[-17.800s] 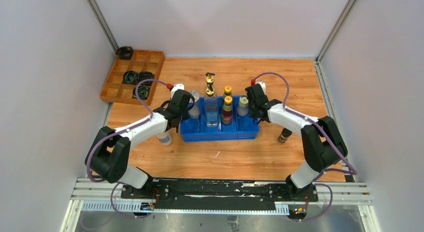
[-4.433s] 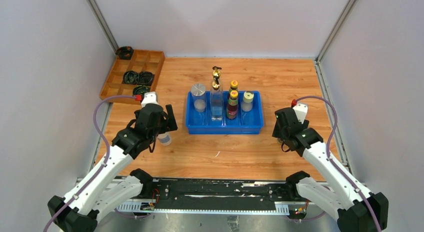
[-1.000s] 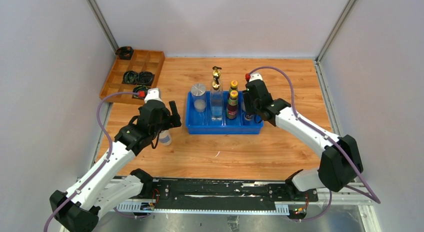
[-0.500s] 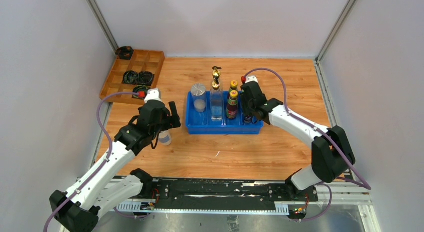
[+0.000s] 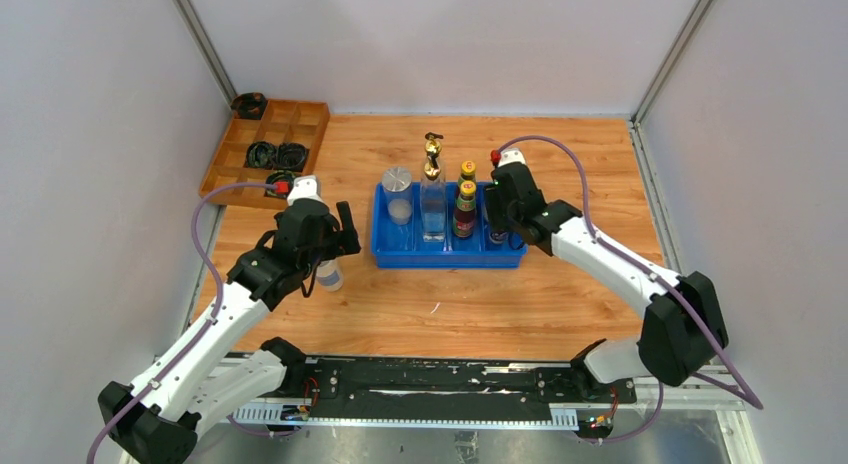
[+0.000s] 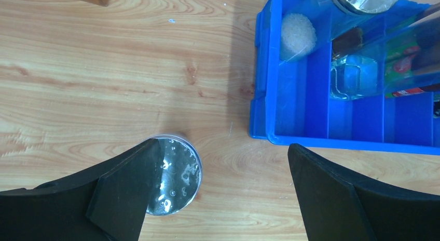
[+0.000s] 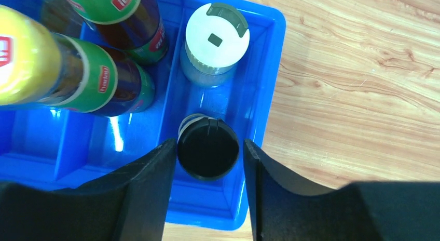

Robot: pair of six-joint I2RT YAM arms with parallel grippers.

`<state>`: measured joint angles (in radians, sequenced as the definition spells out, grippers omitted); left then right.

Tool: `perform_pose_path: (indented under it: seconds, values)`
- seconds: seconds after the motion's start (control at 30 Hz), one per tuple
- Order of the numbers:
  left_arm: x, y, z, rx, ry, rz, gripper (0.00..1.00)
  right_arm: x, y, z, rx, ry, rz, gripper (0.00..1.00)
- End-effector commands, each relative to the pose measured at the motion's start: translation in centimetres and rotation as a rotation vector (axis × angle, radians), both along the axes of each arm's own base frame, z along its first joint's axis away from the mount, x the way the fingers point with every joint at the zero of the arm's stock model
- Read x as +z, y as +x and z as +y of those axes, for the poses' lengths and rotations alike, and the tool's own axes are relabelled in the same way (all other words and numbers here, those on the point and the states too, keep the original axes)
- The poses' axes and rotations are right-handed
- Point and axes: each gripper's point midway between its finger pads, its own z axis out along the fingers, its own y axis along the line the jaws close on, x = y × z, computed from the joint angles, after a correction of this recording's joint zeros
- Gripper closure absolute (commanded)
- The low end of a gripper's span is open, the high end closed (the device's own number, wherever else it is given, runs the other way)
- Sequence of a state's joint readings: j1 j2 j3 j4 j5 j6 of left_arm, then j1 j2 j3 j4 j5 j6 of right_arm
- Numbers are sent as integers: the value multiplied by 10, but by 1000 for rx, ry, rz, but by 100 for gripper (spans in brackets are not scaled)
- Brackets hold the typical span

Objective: Organize the condiment bottles
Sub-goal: Place the bottle in the storage box.

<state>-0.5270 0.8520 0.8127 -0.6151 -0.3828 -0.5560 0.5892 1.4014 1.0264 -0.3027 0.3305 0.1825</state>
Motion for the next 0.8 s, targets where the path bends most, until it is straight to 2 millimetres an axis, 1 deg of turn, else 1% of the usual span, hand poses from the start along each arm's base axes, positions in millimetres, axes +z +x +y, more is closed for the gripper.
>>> perform_pose_path:
  seconds: [0.0,0.1,0.17,0.27,0.47,0.6,0.73,0.77]
  values:
    - [9,2,2,10,14,-15,0,20,-13,1,32,25,-27,42]
    - [6,1,3,12,17,-10,0,32,-17,2,52,47,-50,36]
    - [5,1,2,12,15,-7,0,36,-18,1,57,52,-61,38]
    - [4,1,2,12,14,-6,0,38,-16,1,59,43,-59,36]
    - [3,1,3,14,16,-9,0,48,-24,-6,38,58,-85,38]
    - [-1,2,-1,4,4,-5,0,38,-22,-7,40,28,-70,40]
    - [-4,2,-2,2,1,2,0,17,-19,8,105,9,11,45]
    - [-4,2,-2,1,0,1,0,9,-21,10,115,-7,44,46]
